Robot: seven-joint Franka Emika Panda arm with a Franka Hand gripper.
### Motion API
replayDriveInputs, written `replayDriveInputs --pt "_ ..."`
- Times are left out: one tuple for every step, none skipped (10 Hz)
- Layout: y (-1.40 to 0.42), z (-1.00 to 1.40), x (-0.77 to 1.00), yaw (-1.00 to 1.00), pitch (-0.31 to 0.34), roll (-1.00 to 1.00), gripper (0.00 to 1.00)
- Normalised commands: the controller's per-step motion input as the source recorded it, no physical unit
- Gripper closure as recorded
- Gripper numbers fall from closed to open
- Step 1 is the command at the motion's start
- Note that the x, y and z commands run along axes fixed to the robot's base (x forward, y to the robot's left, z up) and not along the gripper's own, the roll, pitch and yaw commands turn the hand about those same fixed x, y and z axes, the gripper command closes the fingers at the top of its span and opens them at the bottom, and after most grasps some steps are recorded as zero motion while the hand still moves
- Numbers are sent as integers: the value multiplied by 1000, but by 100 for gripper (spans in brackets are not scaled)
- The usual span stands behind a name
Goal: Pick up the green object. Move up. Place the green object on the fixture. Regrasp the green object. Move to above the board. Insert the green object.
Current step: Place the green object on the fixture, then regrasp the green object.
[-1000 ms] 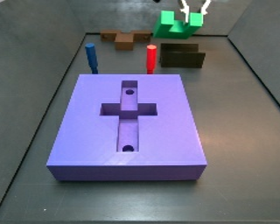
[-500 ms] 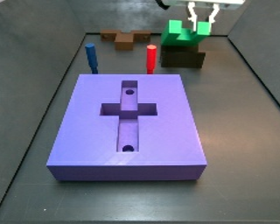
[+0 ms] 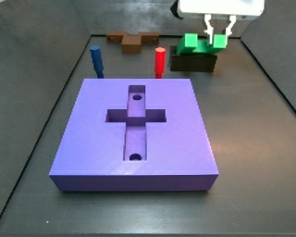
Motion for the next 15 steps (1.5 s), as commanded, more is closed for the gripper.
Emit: replayDriveInputs --pt "140 -294 0 -111 -231 -297 100" --pt "137 -237 0 -114 -194 -266 100" --pt "169 -169 -74 -160 -189 -249 100" --pt "106 -94 -220 -177 -217 -200 100" --pt "40 -51 -317 -180 -254 -111 100" --pt "29 -6 -363 -194 -249 -69 100" --pt "46 -23 -231 -154 -189 -71 100" --pt "0 0 0 0 0 -26 100" --pt "0 0 0 0 0 0 100" --pt "0 0 0 0 0 0 0" --pt "-9 -3 0 0 0 -69 0" --pt "0 437 -186 -77 -163 -97 0" --pt "129 1000 -229 0 -343 111 0" --pt "74 1000 -160 0 -274 109 0" --pt "0 1000 0 0 -343 103 0"
